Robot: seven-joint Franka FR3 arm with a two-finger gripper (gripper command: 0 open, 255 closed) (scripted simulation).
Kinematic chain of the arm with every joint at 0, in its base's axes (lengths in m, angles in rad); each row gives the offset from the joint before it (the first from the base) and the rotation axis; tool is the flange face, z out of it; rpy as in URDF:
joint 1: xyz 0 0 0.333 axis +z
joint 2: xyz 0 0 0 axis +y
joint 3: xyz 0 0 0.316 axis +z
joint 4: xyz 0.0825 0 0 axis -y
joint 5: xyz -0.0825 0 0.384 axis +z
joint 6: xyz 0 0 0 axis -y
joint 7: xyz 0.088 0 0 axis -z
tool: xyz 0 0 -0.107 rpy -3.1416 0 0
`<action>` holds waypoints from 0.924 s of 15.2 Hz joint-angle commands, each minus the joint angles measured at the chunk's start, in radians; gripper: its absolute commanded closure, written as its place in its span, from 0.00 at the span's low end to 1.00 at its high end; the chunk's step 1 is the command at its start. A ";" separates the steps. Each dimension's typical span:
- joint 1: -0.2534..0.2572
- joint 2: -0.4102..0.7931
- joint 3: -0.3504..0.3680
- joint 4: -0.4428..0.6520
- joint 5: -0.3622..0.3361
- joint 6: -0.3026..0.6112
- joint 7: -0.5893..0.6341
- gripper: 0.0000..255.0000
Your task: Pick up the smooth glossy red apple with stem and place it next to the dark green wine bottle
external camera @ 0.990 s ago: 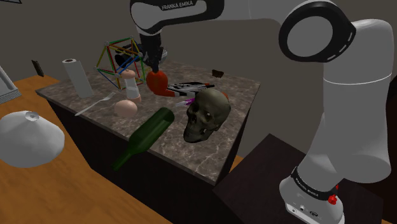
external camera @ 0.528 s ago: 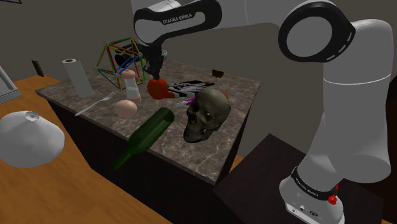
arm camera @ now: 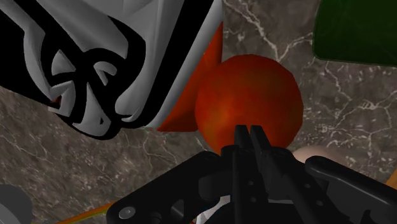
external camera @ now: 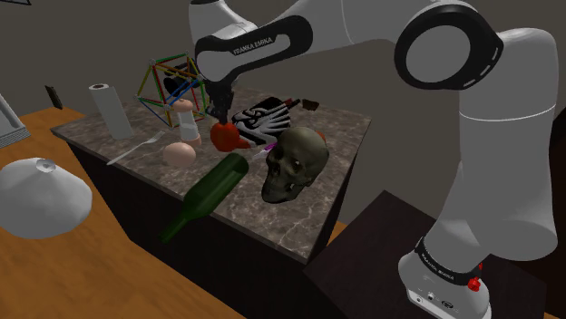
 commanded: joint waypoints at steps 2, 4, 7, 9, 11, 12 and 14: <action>-0.002 0.010 -0.002 -0.035 -0.003 0.035 0.006 1.00; -0.002 0.017 -0.002 -0.051 -0.004 0.057 0.010 1.00; -0.002 0.017 -0.002 -0.051 -0.004 0.057 0.010 1.00; -0.003 0.017 -0.002 -0.051 -0.004 0.057 0.010 1.00; -0.003 0.017 -0.002 -0.051 -0.005 0.057 0.010 1.00; -0.002 0.017 -0.002 -0.050 -0.004 0.056 0.010 0.00; -0.003 0.016 -0.002 -0.049 -0.004 0.055 0.009 0.00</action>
